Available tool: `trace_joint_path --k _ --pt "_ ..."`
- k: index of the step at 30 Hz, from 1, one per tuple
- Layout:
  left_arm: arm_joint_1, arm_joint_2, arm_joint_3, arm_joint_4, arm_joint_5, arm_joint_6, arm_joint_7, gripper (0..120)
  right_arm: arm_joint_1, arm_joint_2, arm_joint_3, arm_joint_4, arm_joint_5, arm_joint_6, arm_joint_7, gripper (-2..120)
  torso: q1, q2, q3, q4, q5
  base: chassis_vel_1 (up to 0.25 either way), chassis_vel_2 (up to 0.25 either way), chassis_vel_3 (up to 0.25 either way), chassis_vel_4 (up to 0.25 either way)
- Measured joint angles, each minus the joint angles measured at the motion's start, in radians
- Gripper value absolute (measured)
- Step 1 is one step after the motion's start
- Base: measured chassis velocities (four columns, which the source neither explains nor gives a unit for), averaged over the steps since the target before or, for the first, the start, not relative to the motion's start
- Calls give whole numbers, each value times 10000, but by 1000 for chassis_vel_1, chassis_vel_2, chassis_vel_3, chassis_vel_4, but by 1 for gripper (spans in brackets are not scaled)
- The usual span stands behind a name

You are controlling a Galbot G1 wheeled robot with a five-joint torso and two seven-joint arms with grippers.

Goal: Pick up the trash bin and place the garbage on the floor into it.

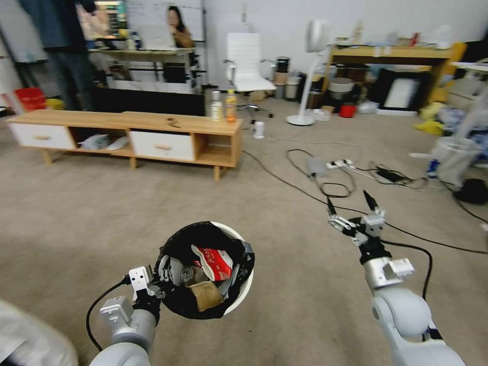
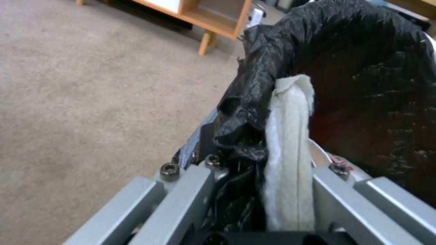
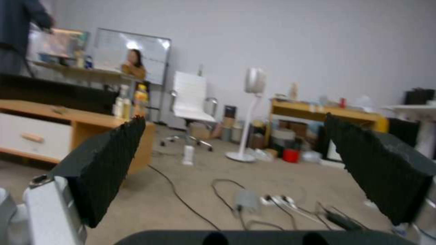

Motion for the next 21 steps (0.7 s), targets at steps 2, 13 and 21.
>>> trace_joint_path --k 2,13,21 --pt "5 -4 9 0 1 -15 -1 6 -269 178 200 15 -65 72 -12 100 0 0 0 6 0 -35 -31 -16 -20" --pt "-93 -84 -73 195 98 -97 78 6 -871 1923 1115 -593 -1258 648 590 100 0 0 1 5 -1 0 0 0 0" --pt "-291 -41 -133 447 158 -168 149 6 -922 2594 1557 -1035 -1930 1229 688 100 0 0 1 5 -3 0 0 0 0"
